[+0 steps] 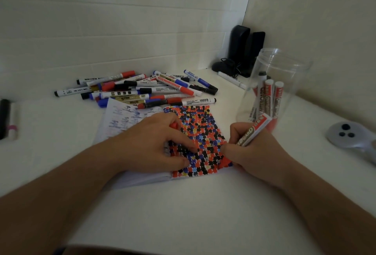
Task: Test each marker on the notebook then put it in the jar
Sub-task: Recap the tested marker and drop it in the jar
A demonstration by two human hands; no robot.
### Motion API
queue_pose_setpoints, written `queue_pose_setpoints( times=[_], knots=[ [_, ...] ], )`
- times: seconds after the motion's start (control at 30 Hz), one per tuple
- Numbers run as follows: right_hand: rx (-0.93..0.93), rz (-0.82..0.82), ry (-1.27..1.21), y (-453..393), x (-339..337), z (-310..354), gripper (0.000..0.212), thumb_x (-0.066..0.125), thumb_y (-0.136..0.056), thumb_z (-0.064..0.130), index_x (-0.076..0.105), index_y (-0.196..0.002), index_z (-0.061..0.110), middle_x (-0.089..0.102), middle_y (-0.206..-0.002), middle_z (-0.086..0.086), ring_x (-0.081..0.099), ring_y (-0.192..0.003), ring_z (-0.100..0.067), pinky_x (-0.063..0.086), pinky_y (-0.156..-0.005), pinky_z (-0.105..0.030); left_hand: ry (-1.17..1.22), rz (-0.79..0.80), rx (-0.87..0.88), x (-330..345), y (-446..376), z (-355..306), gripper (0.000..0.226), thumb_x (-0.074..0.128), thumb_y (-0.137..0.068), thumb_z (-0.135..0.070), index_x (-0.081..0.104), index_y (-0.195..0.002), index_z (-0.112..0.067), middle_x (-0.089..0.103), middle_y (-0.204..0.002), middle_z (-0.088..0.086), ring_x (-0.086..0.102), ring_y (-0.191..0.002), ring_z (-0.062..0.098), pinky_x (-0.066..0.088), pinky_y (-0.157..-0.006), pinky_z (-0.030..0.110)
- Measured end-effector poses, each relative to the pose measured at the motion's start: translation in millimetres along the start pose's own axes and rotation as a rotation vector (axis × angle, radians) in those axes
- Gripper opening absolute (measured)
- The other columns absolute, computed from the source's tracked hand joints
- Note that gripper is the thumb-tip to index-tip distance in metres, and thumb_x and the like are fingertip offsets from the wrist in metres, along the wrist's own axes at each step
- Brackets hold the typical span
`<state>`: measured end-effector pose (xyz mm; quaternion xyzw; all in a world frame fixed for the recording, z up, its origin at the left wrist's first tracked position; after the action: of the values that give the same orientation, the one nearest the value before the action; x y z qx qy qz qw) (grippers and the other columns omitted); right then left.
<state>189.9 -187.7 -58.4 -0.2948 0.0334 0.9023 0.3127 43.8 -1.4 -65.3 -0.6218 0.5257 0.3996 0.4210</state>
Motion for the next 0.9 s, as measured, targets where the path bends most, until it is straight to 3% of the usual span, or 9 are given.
queue_pose_setpoints(
  times=[0.13, 0.27, 0.4, 0.6, 0.73, 0.9],
  knots=[
    [-0.028, -0.007, 0.021, -0.4, 2.2, -0.9, 0.034, 0.073, -0.082, 0.004, 0.049, -0.06, 0.009, 0.056, -0.051, -0.005, 0.054, -0.042, -0.012, 0.046, -0.045, -0.023, 0.021, -0.012, -0.004, 0.5, 0.5, 0.3, 0.034, 0.068, -0.082, -0.064, 0.064, -0.116, -0.064, 0.037, -0.104, -0.029, 0.035, -0.108, -0.008, 0.036, -0.083, 0.02],
    [-0.041, -0.014, 0.024, 0.7, 2.9, -1.0, 0.031, 0.072, -0.08, 0.004, 0.047, -0.062, 0.006, 0.054, -0.055, -0.016, 0.051, -0.045, -0.012, 0.044, -0.046, -0.024, 0.052, -0.018, -0.005, 1.3, 1.3, 1.3, 0.033, 0.07, -0.082, -0.063, 0.064, -0.114, -0.064, 0.038, -0.102, -0.029, 0.036, -0.107, -0.007, 0.036, -0.083, 0.022],
    [-0.046, -0.027, 0.04, 1.1, 1.5, -2.4, 0.034, 0.073, -0.079, 0.005, 0.045, -0.06, 0.01, 0.049, -0.053, -0.008, 0.046, -0.048, -0.012, 0.041, -0.048, -0.025, 0.054, -0.034, -0.004, 2.1, 1.0, 2.3, 0.033, 0.068, -0.081, -0.067, 0.065, -0.113, -0.064, 0.039, -0.103, -0.028, 0.038, -0.104, -0.006, 0.036, -0.082, 0.024],
    [-0.024, -0.039, -0.022, 0.0, -0.4, -3.9, 0.033, 0.073, -0.082, 0.005, 0.047, -0.062, 0.006, 0.056, -0.062, -0.024, 0.049, -0.049, -0.017, 0.043, -0.051, -0.029, 0.088, -0.05, -0.009, 2.2, 2.2, 3.9, 0.041, 0.061, -0.074, -0.076, 0.066, -0.113, -0.064, 0.038, -0.103, -0.029, 0.038, -0.103, -0.008, 0.037, -0.081, 0.023],
    [-0.048, -0.021, 0.001, 0.8, 2.5, -2.9, 0.034, 0.075, -0.081, 0.005, 0.048, -0.06, 0.008, 0.057, -0.059, -0.02, 0.049, -0.048, -0.016, 0.043, -0.05, -0.031, 0.073, -0.048, -0.014, 2.3, 1.9, 2.9, 0.033, 0.069, -0.08, -0.064, 0.067, -0.113, -0.062, 0.041, -0.104, -0.024, 0.038, -0.104, -0.007, 0.037, -0.082, 0.024],
    [-0.055, -0.013, 0.009, 0.1, 3.4, -4.7, 0.033, 0.072, -0.079, 0.003, 0.045, -0.061, 0.008, 0.047, -0.052, -0.002, 0.044, -0.047, -0.011, 0.039, -0.048, -0.024, 0.076, -0.044, -0.017, 2.8, 0.9, 3.9, 0.035, 0.07, -0.08, -0.064, 0.068, -0.115, -0.061, 0.04, -0.104, -0.025, 0.038, -0.104, -0.006, 0.037, -0.082, 0.025]
  ],
)
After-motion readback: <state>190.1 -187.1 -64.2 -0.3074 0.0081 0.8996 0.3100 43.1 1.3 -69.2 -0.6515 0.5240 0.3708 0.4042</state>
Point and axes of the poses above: each hand's wrist, its own y-axis away from the middle knuckle, its own x-axis out of the palm, z = x × y, the point moved 3 cm from there along -y, towards the middle knuckle
